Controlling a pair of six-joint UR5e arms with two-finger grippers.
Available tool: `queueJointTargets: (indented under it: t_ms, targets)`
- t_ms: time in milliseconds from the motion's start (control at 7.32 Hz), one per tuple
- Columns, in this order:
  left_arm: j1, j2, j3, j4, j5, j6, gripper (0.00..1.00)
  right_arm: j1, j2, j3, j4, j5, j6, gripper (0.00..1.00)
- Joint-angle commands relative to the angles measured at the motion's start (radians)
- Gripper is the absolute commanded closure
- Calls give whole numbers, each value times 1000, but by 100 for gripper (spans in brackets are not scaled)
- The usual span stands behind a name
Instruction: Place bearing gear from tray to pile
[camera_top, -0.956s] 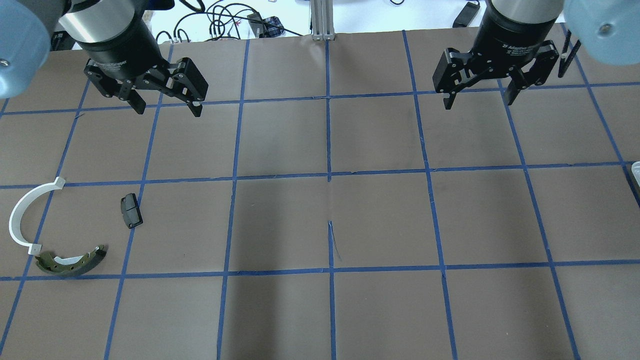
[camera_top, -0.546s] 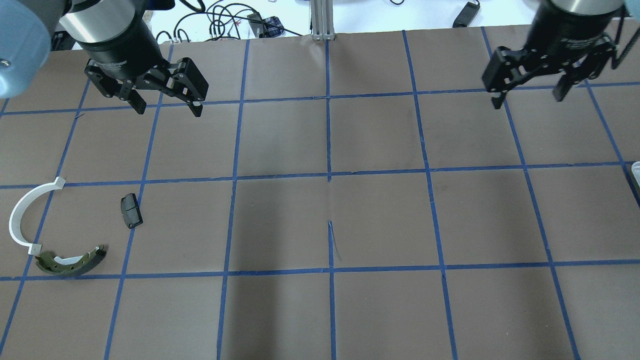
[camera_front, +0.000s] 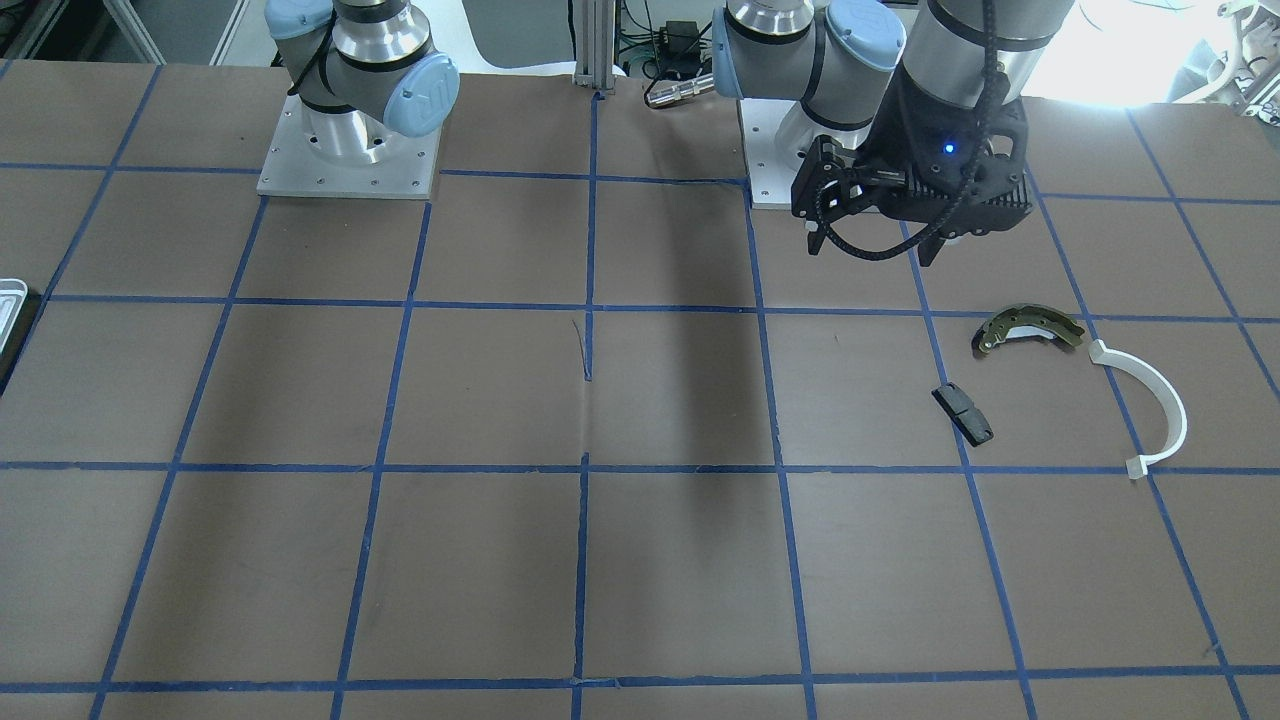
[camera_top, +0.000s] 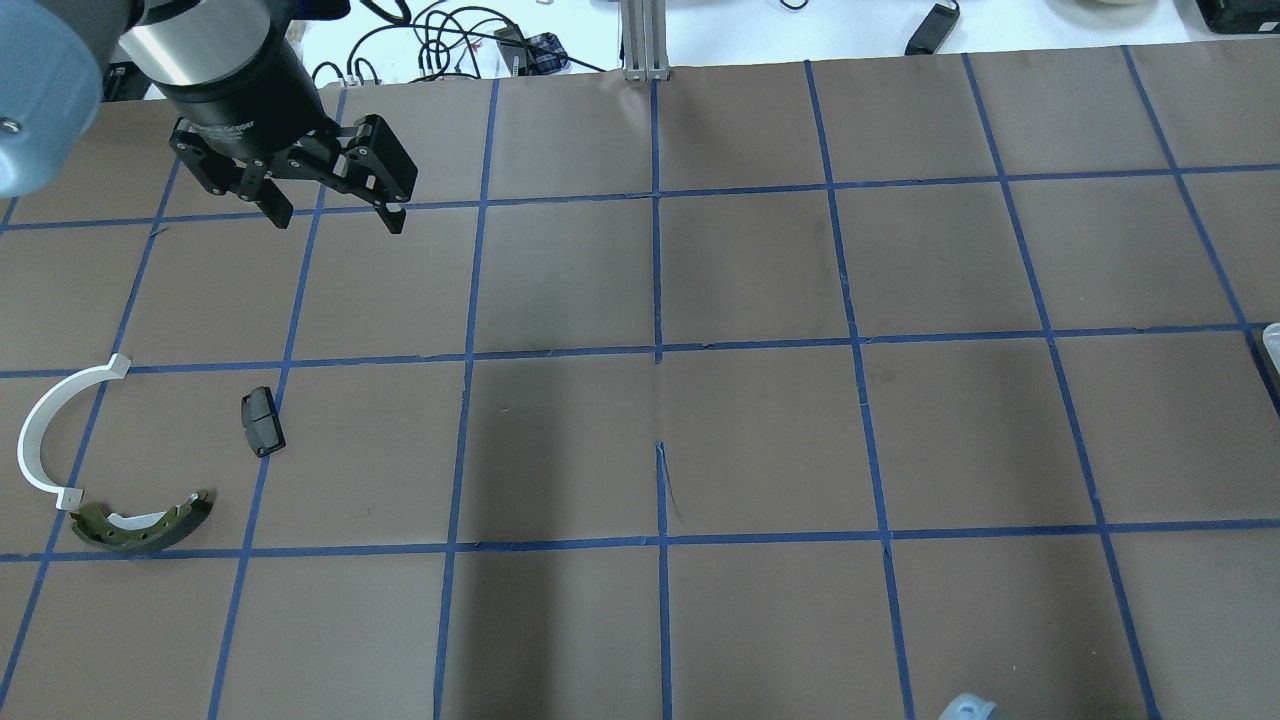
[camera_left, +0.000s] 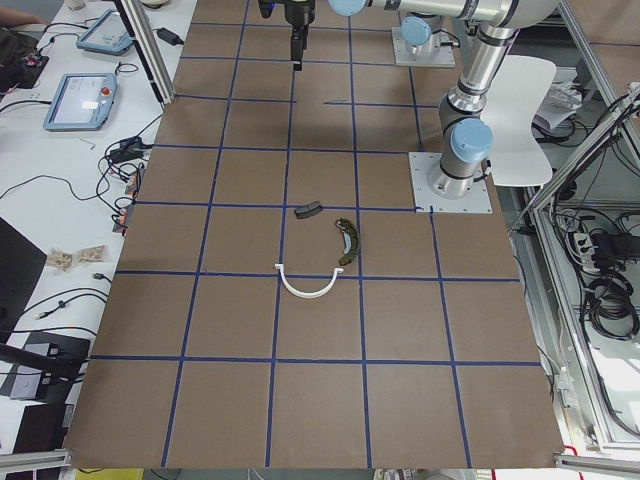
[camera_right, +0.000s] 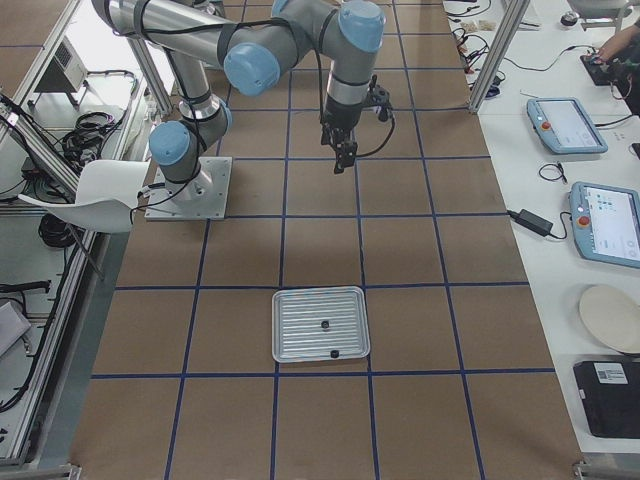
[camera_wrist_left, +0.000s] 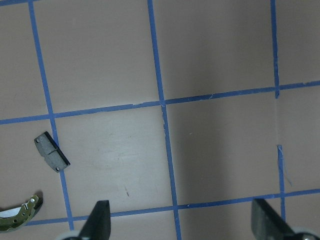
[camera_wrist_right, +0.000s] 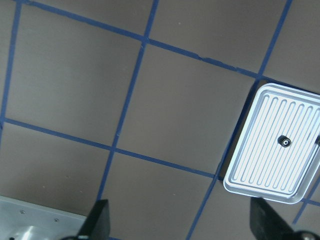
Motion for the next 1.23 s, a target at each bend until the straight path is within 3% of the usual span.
queueJointTargets:
  t_ms: [0, 137, 546, 956, 1093]
  targets:
    - [0, -1, 1, 1, 0, -1, 0, -194, 161, 3, -207, 12, -371, 0]
    - [0, -1, 1, 1, 0, -1, 0, -225, 256, 10, -243, 10, -423, 0]
    - [0, 1, -1, 1, 0, -1, 0, -293, 474, 145, -666, 15, -440, 4]
    - [0, 1, -1, 1, 0, -1, 0, -321, 526, 156, -705, 16, -516, 13]
    - [0, 1, -1, 1, 0, -1, 0, -321, 526, 159, -707, 18, -528, 21]
